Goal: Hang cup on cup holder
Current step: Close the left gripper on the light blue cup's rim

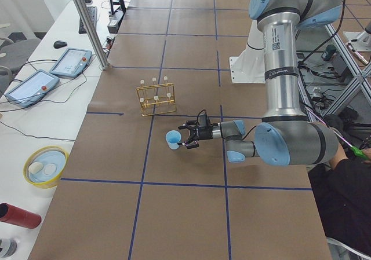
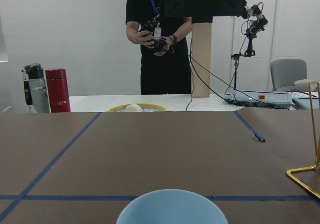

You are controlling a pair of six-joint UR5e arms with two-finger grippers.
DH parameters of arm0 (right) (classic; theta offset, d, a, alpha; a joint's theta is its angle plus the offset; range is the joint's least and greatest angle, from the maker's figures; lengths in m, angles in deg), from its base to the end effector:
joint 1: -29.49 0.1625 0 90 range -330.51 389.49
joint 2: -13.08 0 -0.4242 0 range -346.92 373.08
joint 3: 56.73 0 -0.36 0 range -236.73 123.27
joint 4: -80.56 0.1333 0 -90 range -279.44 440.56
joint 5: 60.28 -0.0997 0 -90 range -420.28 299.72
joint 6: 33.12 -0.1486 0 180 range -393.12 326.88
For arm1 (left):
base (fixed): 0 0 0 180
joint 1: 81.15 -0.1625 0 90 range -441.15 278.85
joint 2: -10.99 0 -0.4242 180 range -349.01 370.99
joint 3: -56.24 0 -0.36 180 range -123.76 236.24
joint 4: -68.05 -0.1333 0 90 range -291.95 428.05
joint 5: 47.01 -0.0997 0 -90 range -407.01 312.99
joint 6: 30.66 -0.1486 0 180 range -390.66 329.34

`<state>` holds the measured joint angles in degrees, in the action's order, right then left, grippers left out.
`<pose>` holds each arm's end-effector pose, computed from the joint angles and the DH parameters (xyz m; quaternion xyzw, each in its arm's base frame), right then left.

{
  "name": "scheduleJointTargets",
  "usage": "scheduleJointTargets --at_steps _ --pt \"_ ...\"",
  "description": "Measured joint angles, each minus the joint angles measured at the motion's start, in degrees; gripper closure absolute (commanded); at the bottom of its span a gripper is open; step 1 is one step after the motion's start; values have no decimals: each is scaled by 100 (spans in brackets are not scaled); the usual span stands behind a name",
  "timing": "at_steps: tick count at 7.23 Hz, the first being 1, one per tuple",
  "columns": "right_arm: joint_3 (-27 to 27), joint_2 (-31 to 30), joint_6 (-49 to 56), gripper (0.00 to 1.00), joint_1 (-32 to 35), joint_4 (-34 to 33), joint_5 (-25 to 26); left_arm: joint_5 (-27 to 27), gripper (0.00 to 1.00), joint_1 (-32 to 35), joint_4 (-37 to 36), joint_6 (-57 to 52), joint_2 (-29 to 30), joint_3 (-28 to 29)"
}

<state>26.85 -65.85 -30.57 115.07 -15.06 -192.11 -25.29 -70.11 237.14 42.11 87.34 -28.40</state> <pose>-0.0074 -0.5391 0.6620 -0.0137 -0.3568 -0.0538 0.9325 0.2794 -0.3310 0.6330 0.5723 0.2831 -0.2419 0.7306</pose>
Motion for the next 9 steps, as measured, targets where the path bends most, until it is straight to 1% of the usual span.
scheduleJointTargets --at_steps 3,7,9 --pt "0 2 0 0 2 0 0 3 0 -30 43 164 191 226" --pt "-1 0 0 0 3 0 0 48 0 -66 170 228 241 445" --pt "-2 0 0 0 3 0 0 198 0 2 174 239 317 508"
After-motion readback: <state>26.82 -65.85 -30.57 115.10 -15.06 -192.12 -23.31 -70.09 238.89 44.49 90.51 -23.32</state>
